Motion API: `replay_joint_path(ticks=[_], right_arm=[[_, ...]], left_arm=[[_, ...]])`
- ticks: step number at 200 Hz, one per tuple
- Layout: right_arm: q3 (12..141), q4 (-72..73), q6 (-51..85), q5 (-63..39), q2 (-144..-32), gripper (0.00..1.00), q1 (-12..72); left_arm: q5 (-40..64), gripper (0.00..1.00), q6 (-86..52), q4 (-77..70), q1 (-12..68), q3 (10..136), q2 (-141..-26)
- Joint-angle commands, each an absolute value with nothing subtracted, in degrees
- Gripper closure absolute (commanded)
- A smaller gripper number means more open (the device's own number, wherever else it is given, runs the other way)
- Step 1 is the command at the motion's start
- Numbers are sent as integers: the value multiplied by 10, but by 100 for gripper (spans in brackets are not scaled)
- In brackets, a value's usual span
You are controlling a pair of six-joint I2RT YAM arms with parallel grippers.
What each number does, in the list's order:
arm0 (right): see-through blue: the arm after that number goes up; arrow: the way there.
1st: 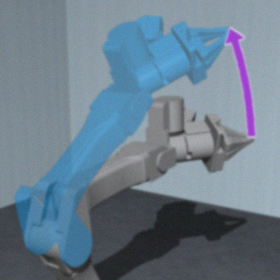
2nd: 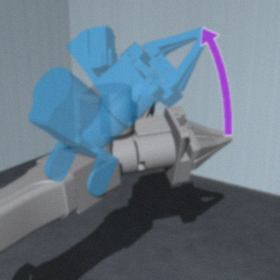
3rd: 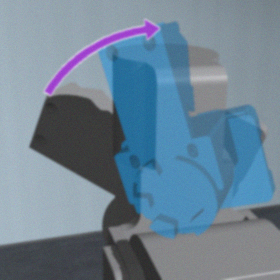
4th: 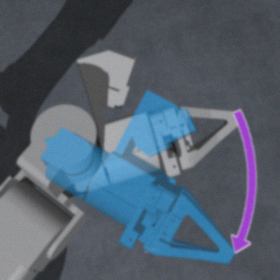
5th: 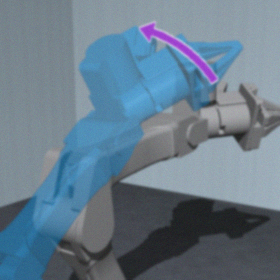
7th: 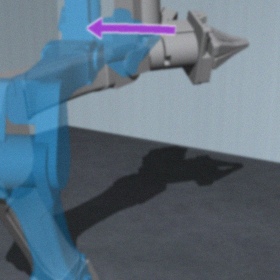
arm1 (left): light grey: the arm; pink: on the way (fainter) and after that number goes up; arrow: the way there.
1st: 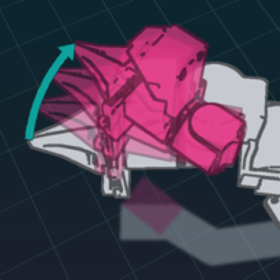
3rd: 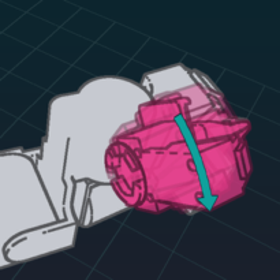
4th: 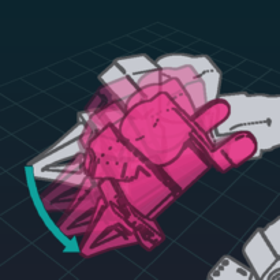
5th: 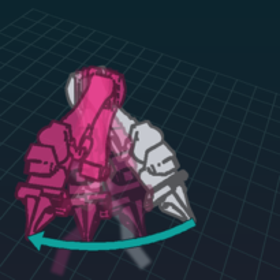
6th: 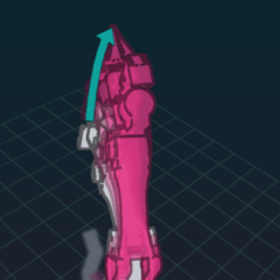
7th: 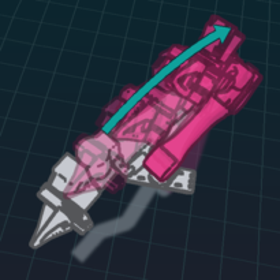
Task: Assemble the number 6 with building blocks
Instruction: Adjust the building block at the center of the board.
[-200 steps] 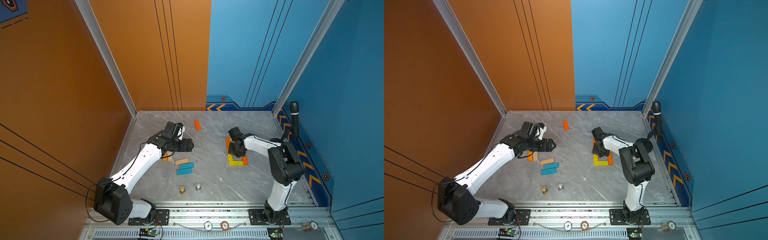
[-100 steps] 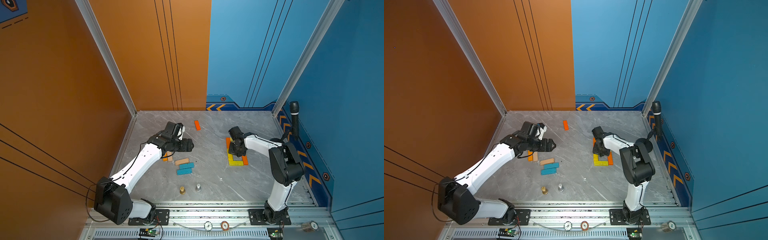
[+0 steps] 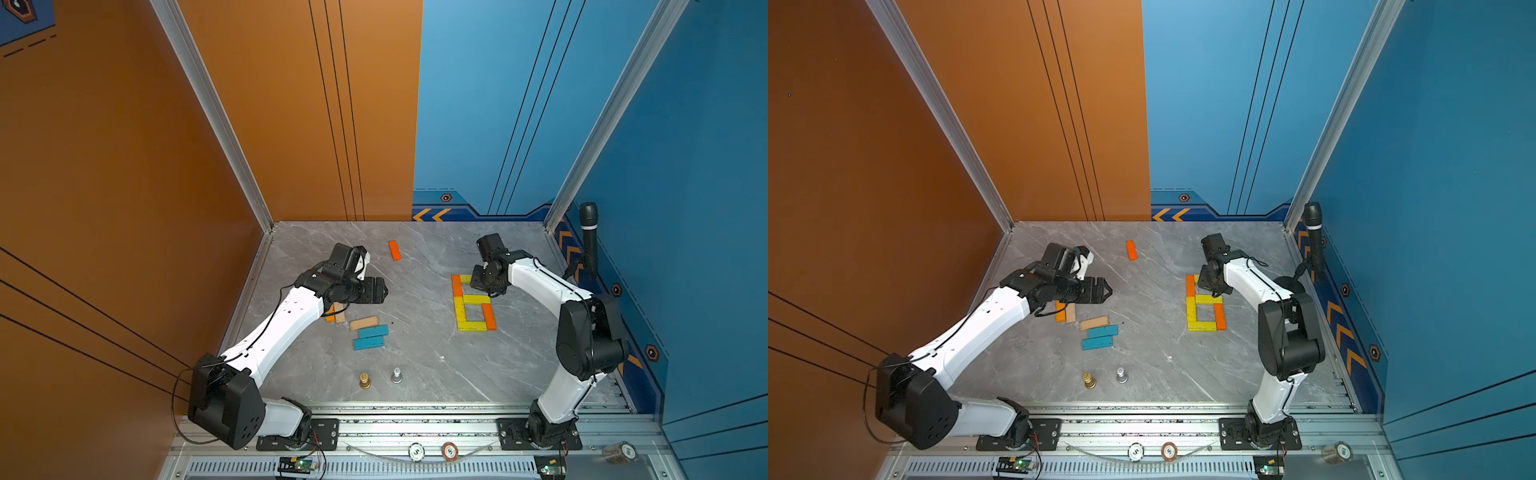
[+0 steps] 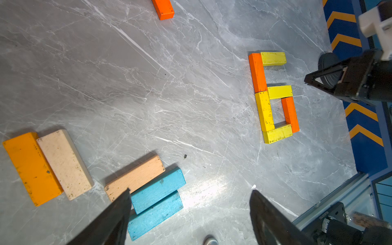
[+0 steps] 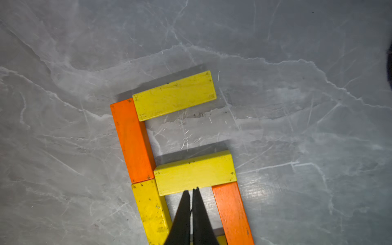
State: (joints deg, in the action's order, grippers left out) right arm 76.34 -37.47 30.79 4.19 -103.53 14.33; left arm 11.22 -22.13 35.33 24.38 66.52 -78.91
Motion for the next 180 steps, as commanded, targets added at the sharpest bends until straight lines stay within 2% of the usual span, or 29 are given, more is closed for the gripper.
replay_joint_path(ticks=[1,180], right_arm=[[792,-393,284,34,-1062,93,138],[856,-392,272,25,-1177,93,151]], left_arm=[[125,12,-221,352,242,661,-793],[131,13,-222,352,234,662,-797]])
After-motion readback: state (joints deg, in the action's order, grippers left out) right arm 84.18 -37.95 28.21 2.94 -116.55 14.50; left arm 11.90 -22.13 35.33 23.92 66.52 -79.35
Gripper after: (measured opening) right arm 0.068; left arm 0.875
